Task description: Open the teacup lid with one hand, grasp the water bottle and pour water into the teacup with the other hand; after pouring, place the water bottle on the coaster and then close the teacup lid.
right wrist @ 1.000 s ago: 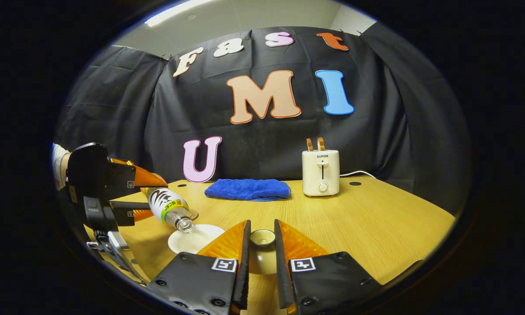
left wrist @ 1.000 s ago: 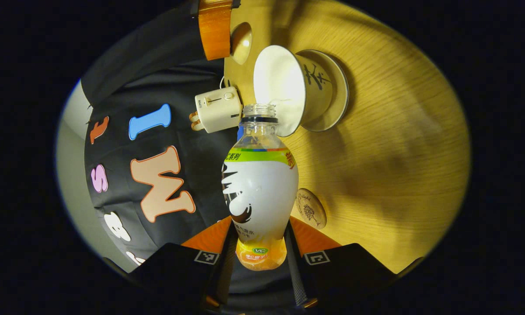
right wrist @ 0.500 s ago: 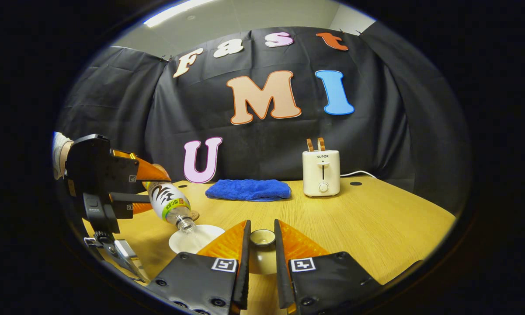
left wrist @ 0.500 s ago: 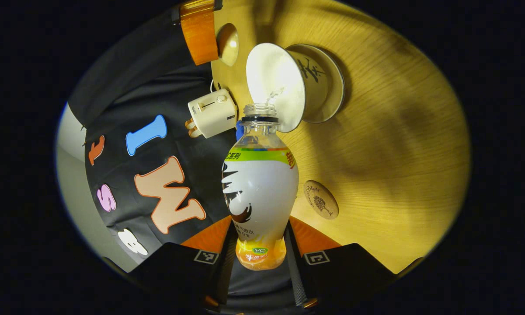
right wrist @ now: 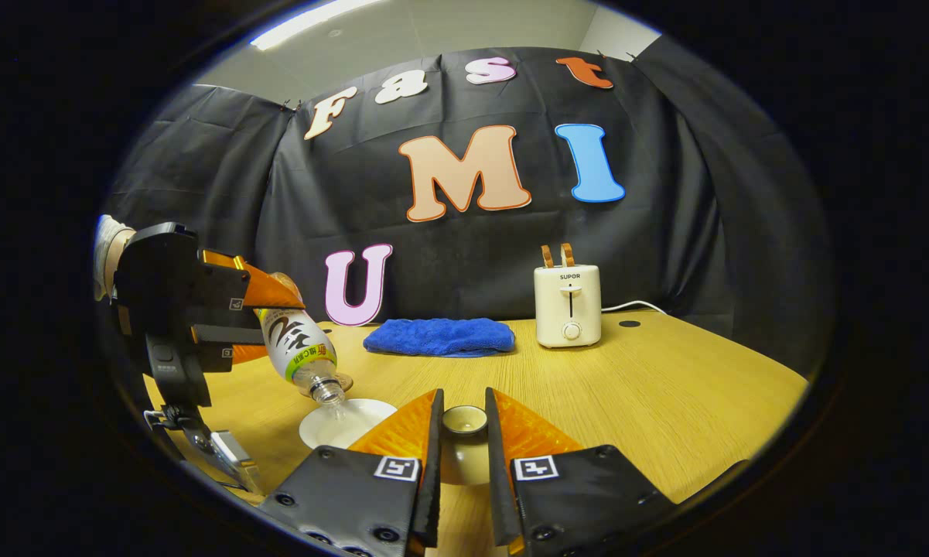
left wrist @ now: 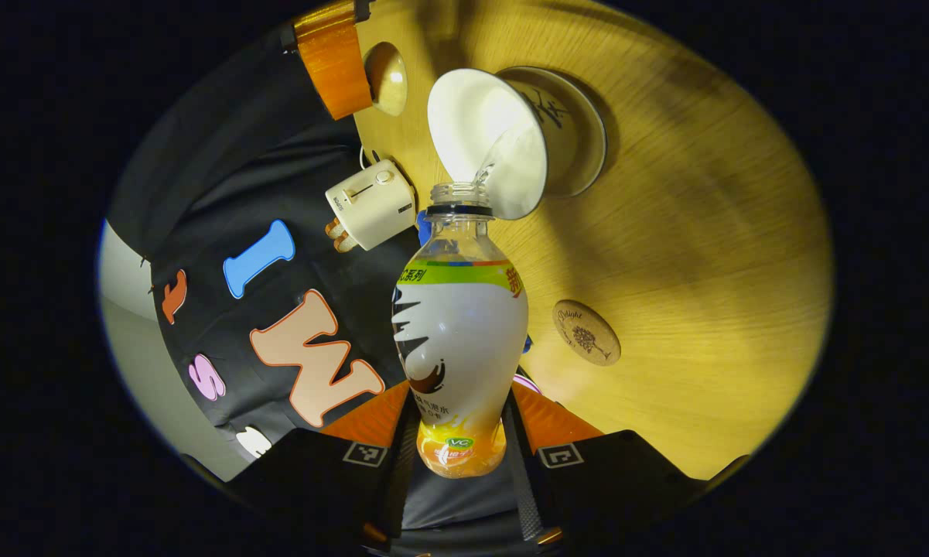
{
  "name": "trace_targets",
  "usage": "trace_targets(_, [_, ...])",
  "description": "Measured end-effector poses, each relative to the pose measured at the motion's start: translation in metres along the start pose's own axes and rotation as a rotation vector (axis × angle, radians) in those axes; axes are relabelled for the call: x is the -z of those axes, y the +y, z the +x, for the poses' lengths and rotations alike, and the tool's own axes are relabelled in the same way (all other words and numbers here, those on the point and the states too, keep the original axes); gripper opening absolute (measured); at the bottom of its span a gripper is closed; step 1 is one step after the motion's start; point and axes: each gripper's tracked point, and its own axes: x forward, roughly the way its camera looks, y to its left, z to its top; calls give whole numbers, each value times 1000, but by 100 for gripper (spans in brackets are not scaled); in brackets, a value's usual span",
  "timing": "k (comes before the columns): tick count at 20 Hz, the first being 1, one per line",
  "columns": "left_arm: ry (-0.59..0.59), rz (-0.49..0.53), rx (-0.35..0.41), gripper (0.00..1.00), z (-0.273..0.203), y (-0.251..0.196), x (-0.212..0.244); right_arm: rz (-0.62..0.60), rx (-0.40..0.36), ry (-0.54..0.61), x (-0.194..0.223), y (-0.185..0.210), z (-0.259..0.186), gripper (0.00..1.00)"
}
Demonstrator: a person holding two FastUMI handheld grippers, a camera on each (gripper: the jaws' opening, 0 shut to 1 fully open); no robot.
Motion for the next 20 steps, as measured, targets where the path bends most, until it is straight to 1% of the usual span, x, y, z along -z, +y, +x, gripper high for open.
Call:
trace_targets(1, [5, 11, 1, 57, 1, 1, 2, 8, -1, 1, 0, 0, 0, 30])
trace_targets(4, [11, 35, -6, 56, 0, 4, 3, 34, -4, 3, -1, -2, 1, 30])
trace_targets(5, [15, 50, -6, 55, -1, 6, 4, 39, -3, 3, -1, -3, 1, 28])
trace_targets(6, [13, 65, -10, 56, -2, 9, 5, 41, -2, 3, -1, -4, 1, 30])
trace_targets(8, [18, 91, -18, 56, -5, 19, 12, 38, -3, 3, 0, -4, -1, 30])
trace_targets(11, [19, 92, -26, 56, -8, 29, 14, 30, -4, 1, -1, -3, 0, 30])
trace_targets(13, [18, 99, -30, 55, -10, 30, 13, 32, -3, 1, -1, -3, 0, 30])
trace_targets(14, [16, 103, -40, 57, -11, 32, 12, 34, -2, 1, -1, -3, 0, 30])
trace_targets(16, [15, 99, -48, 56, -13, 31, 10, 35, -2, 1, -1, -3, 0, 30])
trace_targets(20, [5, 97, -28, 55, -18, 27, 4, 33, 0, 0, -1, -3, 0, 30])
